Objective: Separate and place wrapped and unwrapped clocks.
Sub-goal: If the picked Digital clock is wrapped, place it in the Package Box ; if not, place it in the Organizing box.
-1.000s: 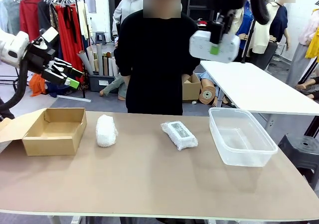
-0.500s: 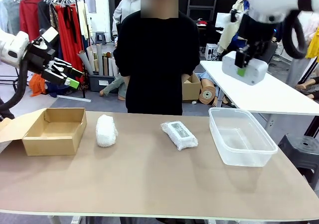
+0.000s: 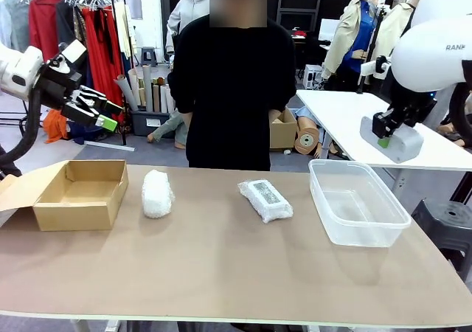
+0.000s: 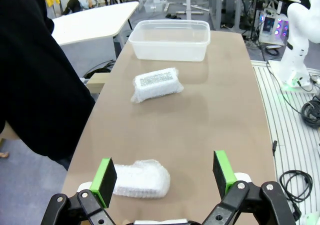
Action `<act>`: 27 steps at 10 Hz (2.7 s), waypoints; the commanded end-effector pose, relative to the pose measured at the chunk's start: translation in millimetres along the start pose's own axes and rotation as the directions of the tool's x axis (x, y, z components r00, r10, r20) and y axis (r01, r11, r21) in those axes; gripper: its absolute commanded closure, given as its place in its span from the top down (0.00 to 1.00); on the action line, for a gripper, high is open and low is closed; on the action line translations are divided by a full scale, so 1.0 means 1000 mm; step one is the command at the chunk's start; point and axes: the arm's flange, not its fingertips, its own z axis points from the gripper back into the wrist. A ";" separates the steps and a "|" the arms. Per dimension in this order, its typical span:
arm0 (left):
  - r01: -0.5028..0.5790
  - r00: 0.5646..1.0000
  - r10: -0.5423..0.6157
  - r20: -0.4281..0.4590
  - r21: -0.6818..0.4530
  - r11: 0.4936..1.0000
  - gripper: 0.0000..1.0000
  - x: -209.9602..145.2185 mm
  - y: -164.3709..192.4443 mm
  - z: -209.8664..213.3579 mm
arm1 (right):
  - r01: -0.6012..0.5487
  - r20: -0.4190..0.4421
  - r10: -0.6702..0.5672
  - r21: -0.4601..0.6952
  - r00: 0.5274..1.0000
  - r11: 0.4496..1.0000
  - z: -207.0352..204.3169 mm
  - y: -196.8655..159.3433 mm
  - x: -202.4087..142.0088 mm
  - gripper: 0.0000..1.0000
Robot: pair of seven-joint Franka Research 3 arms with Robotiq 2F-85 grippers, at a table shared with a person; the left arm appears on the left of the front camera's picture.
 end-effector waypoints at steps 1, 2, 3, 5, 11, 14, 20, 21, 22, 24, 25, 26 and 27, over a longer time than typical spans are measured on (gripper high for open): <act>0.005 1.000 -0.005 0.002 -0.002 1.000 1.00 0.002 -0.001 0.000 | -0.034 0.011 0.034 -0.010 0.999 0.999 0.012 0.002 0.008 0.00; 0.005 1.000 -0.005 0.002 -0.002 1.000 1.00 0.002 -0.001 0.000 | -0.034 0.011 0.034 -0.010 0.999 0.999 0.012 0.002 0.008 0.00; 0.005 1.000 -0.005 0.002 -0.002 1.000 1.00 0.002 -0.001 0.000 | -0.034 0.011 0.034 -0.010 0.999 0.999 0.012 0.002 0.008 0.00; 0.005 1.000 -0.005 0.002 -0.002 1.000 1.00 0.002 -0.001 0.000 | -0.034 0.011 0.034 -0.010 0.999 0.999 0.012 0.002 0.008 0.00; 0.005 1.000 -0.005 0.002 -0.002 1.000 1.00 0.002 -0.001 0.000 | 0.112 -0.120 -0.099 0.109 0.988 0.988 -0.046 -0.018 0.034 0.00; 0.005 1.000 -0.005 0.002 -0.002 1.000 1.00 0.002 -0.001 0.000 | 0.170 -0.088 -0.158 0.158 0.984 0.973 -0.084 -0.033 0.054 0.00; 0.005 1.000 -0.005 0.002 -0.002 1.000 1.00 0.002 -0.001 0.000 | 0.263 -0.108 -0.246 0.204 0.963 0.943 -0.162 -0.028 0.066 0.00; 0.005 1.000 -0.005 0.002 -0.002 1.000 1.00 0.002 -0.001 0.000 | 0.269 -0.118 -0.250 0.191 0.961 0.944 -0.172 -0.026 0.065 0.00; 0.005 1.000 -0.005 0.002 -0.002 1.000 1.00 0.002 -0.001 0.000 | 0.278 -0.129 -0.258 0.186 0.958 0.942 -0.178 -0.025 0.063 0.00; 0.005 1.000 -0.005 0.002 -0.002 1.000 1.00 0.002 -0.001 0.000 | 0.302 -0.134 -0.280 0.189 0.951 0.934 -0.184 -0.024 0.061 0.00; 0.005 1.000 -0.005 0.002 -0.002 1.000 1.00 0.002 -0.001 0.000 | 0.313 -0.146 -0.289 0.182 0.946 0.932 -0.187 -0.025 0.061 0.00; 0.005 1.000 -0.005 0.002 -0.002 1.000 1.00 0.002 -0.001 0.000 | 0.322 -0.149 -0.299 0.177 0.943 0.930 -0.187 -0.025 0.062 0.00; 0.005 1.000 -0.005 0.002 -0.002 1.000 1.00 0.002 -0.001 0.000 | 0.333 -0.151 -0.310 0.171 0.939 0.927 -0.183 -0.027 0.062 0.00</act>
